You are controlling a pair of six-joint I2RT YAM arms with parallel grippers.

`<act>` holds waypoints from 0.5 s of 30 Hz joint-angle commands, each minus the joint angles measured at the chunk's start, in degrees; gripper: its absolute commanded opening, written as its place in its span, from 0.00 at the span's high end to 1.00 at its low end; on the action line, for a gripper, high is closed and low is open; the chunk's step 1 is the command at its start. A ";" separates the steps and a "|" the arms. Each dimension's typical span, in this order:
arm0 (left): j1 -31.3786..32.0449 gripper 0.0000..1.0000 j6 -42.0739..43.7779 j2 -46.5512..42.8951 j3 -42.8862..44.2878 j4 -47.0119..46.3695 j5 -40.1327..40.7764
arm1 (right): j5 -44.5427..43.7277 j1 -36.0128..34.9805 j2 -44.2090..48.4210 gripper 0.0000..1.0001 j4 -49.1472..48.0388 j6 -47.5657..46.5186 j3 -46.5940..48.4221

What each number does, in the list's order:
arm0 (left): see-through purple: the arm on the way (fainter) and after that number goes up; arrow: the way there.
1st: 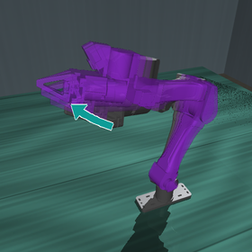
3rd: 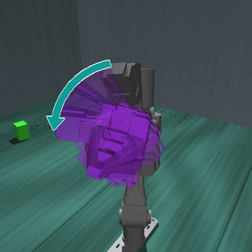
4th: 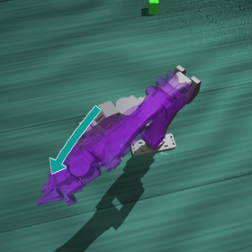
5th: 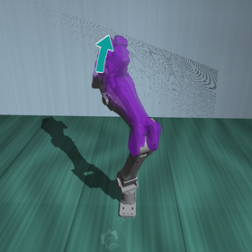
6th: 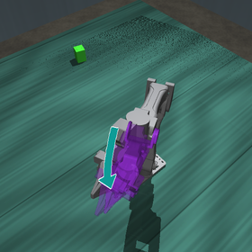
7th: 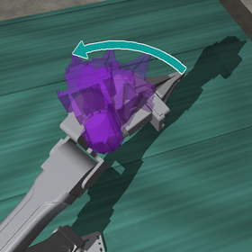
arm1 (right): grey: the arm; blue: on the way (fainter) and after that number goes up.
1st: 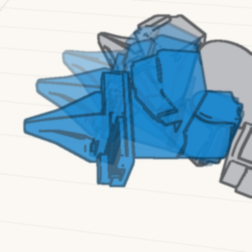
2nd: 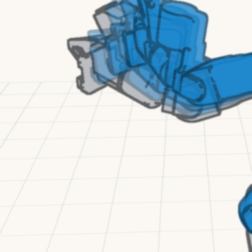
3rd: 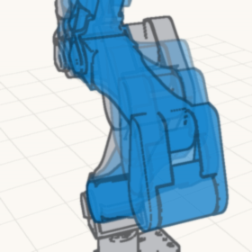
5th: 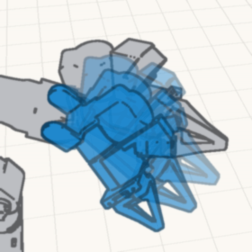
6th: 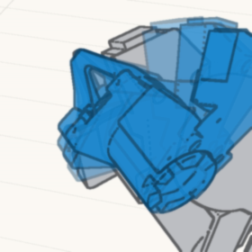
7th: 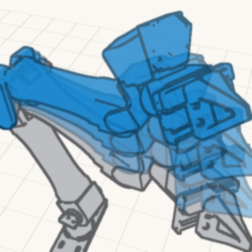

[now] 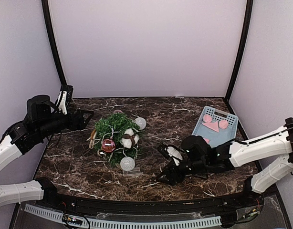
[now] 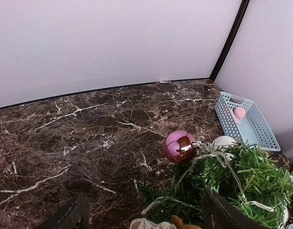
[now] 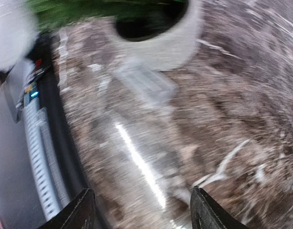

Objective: Decorate the small christmas tree
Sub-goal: Pick up the ornament bell at the corner of the board.

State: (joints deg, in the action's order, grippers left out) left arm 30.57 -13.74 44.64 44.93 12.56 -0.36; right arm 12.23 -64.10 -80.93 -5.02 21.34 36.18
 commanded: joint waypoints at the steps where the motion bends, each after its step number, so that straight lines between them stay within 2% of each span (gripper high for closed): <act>1: -0.40 0.16 2.14 -0.48 -0.42 0.27 2.64 | 0.13 -7.26 10.97 0.30 7.47 2.59 -3.62; 4: -0.57 0.16 3.48 0.34 -0.39 -0.03 3.52 | -1.33 -13.46 15.46 0.30 11.37 6.19 -5.91; 9: -0.76 0.16 4.20 0.87 -0.56 -0.67 3.81 | -4.98 -22.93 19.16 0.30 17.44 8.62 -3.85; 15: -1.28 0.15 4.66 2.19 -0.44 -1.71 4.16 | -7.50 -30.31 12.10 0.30 18.92 2.69 -0.06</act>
State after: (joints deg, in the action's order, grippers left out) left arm 29.80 -10.37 46.19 44.93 12.47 2.96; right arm 8.54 -90.39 -64.62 12.25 27.24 32.77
